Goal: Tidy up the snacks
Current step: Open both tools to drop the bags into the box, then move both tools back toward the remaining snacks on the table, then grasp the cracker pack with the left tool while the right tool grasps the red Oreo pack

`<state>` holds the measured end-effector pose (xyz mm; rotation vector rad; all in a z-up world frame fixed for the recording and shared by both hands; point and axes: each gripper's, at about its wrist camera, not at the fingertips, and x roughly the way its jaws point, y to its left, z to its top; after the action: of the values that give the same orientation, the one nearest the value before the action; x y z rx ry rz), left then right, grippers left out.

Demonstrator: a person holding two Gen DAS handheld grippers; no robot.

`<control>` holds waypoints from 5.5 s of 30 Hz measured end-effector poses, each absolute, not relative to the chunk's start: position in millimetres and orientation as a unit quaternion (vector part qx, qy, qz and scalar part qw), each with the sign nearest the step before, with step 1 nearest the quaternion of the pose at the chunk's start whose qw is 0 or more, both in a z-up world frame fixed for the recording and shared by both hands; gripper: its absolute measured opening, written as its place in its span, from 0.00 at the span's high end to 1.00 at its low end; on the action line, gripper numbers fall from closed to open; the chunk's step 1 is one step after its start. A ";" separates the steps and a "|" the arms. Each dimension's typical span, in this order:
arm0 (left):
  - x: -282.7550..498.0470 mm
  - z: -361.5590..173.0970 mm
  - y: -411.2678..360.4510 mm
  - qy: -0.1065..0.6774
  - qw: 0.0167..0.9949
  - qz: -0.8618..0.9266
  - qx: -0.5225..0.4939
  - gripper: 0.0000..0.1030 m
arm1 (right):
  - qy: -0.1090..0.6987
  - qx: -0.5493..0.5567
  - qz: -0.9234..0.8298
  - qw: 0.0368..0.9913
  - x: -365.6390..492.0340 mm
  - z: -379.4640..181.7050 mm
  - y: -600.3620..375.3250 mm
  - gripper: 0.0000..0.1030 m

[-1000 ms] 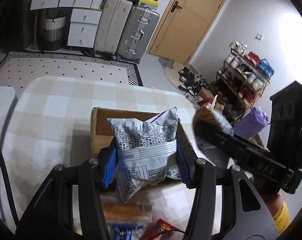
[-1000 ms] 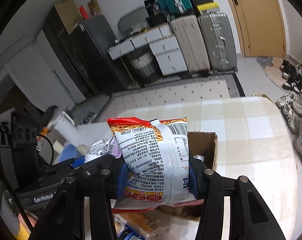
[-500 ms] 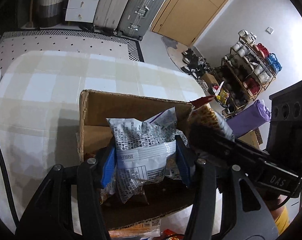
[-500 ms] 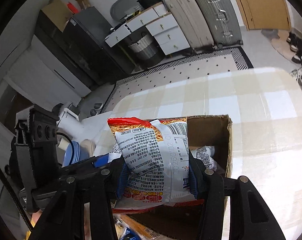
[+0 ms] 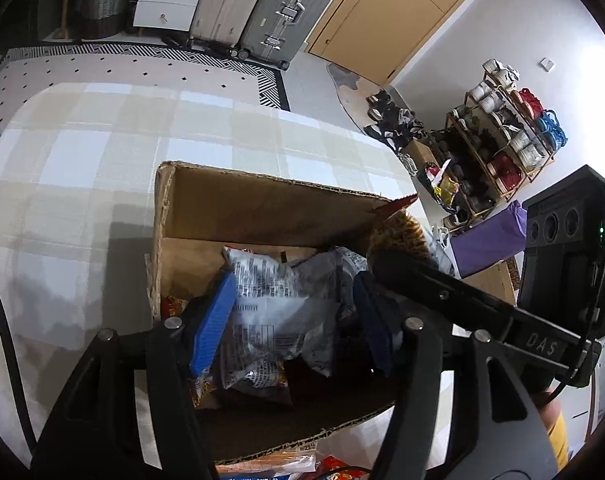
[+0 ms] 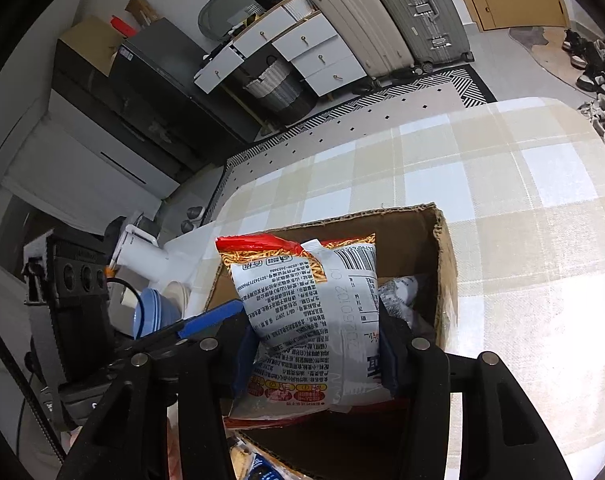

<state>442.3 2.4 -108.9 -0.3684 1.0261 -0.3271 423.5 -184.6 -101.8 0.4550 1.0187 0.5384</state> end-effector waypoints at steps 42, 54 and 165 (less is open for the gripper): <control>225.8 28.0 1.9 0.351 0.922 -0.133 -0.100 0.21 | 0.243 0.106 0.223 0.938 198.6 26.3 -212.1 0.12; 110.4 51.2 25.1 0.297 0.944 -0.096 -0.105 0.17 | 0.143 0.035 0.250 0.957 73.3 41.7 -189.7 0.02; 118.2 -149.5 97.7 0.408 0.910 -0.026 -0.066 0.46 | 0.474 0.046 0.153 0.866 179.9 -183.7 -122.1 0.57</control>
<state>118.2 97.7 -149.5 -0.1369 0.8418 -0.0540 179.9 -122.1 -183.7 0.0961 0.9937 0.3208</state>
